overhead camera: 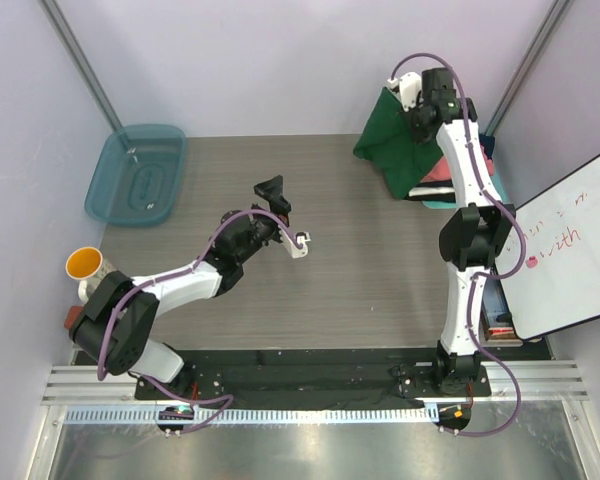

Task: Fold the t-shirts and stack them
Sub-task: Put the neatly folded tshirt into the corner of the board with the right arm

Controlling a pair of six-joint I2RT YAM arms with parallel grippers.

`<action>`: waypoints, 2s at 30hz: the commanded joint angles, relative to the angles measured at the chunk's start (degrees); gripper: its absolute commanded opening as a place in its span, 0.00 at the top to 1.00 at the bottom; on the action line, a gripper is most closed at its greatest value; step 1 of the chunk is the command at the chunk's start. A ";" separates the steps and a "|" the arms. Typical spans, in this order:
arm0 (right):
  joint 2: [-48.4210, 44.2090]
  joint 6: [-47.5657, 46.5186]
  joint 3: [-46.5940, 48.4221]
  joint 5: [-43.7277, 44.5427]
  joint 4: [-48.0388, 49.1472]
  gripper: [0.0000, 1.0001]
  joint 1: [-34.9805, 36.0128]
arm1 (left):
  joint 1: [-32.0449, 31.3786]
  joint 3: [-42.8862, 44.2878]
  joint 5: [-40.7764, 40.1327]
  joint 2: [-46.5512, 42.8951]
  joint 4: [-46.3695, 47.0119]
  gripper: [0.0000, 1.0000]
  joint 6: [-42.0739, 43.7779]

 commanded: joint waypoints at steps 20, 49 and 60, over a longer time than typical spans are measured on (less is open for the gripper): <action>-2.61 6.89 7.62 -7.03 4.21 0.99 -7.15 | 0.51 2.50 3.30 -0.14 -0.39 0.00 0.67; 8.54 -4.62 0.06 2.63 21.25 0.99 -14.00 | 0.42 2.94 3.92 -0.14 -1.53 0.00 1.20; 11.02 -5.59 -5.82 18.98 36.98 0.90 -14.09 | 0.16 3.12 3.04 -1.37 -3.72 0.00 1.20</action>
